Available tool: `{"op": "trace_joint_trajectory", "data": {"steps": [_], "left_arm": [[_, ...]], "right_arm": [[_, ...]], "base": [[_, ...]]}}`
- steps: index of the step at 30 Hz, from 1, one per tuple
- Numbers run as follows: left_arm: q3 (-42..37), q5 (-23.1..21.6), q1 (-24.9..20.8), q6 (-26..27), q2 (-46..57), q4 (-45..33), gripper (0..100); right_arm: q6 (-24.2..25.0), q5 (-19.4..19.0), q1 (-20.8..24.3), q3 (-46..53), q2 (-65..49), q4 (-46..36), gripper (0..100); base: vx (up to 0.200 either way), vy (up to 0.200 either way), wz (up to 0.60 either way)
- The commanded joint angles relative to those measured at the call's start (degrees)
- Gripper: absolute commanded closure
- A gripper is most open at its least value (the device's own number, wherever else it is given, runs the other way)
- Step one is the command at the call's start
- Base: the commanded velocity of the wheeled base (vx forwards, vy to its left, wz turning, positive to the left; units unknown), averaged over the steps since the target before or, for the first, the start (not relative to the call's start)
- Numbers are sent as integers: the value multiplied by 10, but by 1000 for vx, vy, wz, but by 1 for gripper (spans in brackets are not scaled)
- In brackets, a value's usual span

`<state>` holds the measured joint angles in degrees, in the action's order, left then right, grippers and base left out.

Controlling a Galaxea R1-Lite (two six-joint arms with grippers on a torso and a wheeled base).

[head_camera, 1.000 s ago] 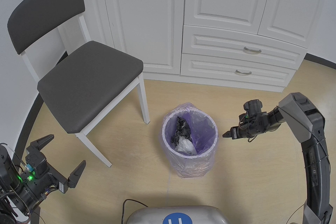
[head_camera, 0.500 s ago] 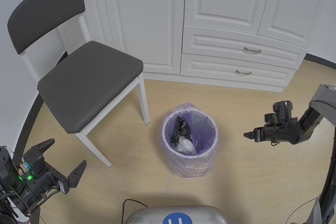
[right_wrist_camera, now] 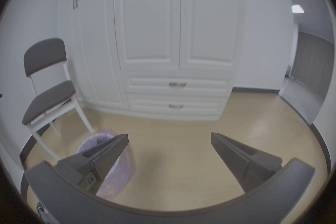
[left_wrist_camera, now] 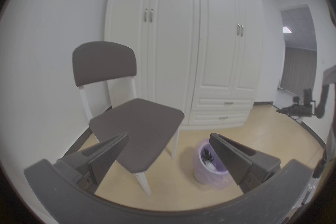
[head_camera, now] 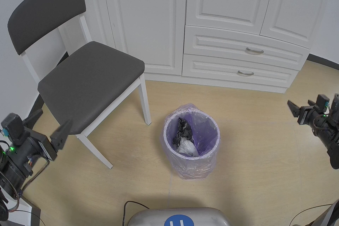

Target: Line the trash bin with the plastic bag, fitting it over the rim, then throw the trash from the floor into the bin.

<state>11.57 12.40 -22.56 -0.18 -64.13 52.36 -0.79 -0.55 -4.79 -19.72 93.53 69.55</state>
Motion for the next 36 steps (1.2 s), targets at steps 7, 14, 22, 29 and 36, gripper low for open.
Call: {"op": "trace_joint_trajectory", "data": {"steps": [7,14,22,29,36], "left_arm": [[72,-5,103,-54,132,-77,0],[72,-4,127,-92,198,-134,0],[77,-5,164,-90,285,-226,0],[102,-6,168,-89,383,-351,0],[110,-7,169,-91,449,-399,0]], "right_arm": [[4,95,48,61,-271,1,0],[13,116,61,62,-401,-133,0],[45,117,54,62,-552,-306,0],[57,116,54,65,-690,-437,0],[68,114,54,65,-786,-513,0]], "base": [[0,0,0],[0,0,0],[0,0,0],[0,0,0],[0,0,0]]}}
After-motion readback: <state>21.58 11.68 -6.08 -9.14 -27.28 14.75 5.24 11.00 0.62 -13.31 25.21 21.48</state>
